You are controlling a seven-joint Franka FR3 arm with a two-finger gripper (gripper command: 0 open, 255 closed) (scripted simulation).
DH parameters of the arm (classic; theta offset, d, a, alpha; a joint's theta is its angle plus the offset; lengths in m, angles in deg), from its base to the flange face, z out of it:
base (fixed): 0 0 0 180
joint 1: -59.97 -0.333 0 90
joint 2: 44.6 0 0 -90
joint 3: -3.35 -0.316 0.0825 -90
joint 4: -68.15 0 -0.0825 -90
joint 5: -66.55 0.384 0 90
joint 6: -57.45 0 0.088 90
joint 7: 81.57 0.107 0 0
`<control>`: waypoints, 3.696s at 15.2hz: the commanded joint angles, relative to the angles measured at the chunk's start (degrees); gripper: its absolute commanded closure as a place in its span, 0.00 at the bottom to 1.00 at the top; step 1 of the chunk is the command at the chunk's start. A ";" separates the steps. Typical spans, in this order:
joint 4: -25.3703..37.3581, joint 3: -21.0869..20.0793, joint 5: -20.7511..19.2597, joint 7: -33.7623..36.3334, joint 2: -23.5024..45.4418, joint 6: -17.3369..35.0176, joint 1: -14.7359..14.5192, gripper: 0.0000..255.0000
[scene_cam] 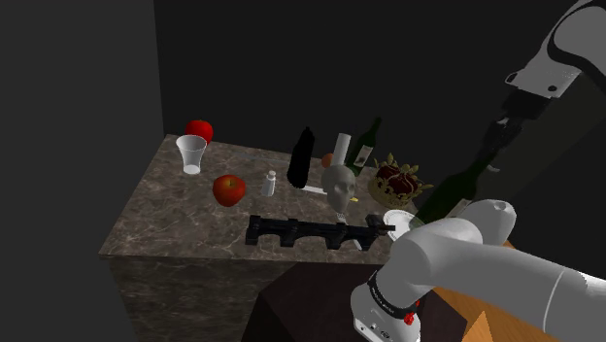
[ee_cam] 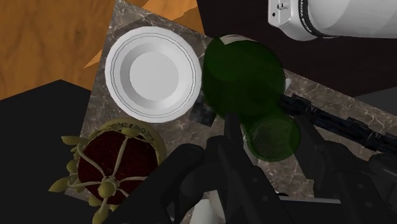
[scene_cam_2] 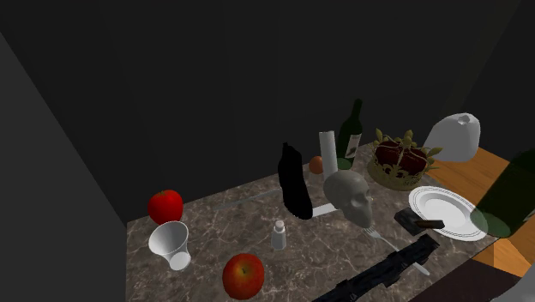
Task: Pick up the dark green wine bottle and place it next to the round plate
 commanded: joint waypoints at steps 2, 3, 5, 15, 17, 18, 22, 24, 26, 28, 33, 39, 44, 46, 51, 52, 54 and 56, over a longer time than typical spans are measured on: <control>-3.24 0.45 -0.51 0.36 -1.65 1.63 0.39 1.00; -4.24 0.63 -0.70 0.46 -2.13 2.16 0.51 1.00; -6.21 1.01 -1.09 0.66 -3.07 3.19 0.75 1.00; -15.54 3.33 -3.43 1.48 -7.38 8.30 2.05 1.00; -17.31 3.89 -3.98 1.62 -8.15 9.32 2.33 1.00; -18.19 4.18 -4.27 1.69 -8.53 9.82 2.48 1.00; -21.61 5.44 -5.50 1.93 -9.94 11.85 3.09 1.00; -23.28 6.12 -6.17 2.05 -10.60 12.88 3.41 1.00; -24.92 6.84 -6.88 2.15 -11.22 13.90 3.75 1.00; -26.53 7.60 -7.62 2.25 -11.80 14.94 4.10 1.00; -30.41 9.69 -9.64 2.47 -13.05 17.55 5.02 1.00; -30.41 9.68 -9.64 2.46 -13.04 17.56 5.03 1.00; -30.52 9.66 -9.66 2.42 -13.21 17.49 5.13 0.00; -30.41 9.68 -9.64 2.46 -13.04 17.56 5.03 0.00; -22.52 6.33 -6.07 2.24 -9.51 13.31 2.79 0.00; -22.52 6.33 -6.07 2.24 -9.51 13.31 2.79 0.00; -22.52 6.32 -6.07 2.24 -9.51 13.31 2.79 0.00; -22.52 6.32 -6.07 2.24 -9.51 13.31 2.79 0.00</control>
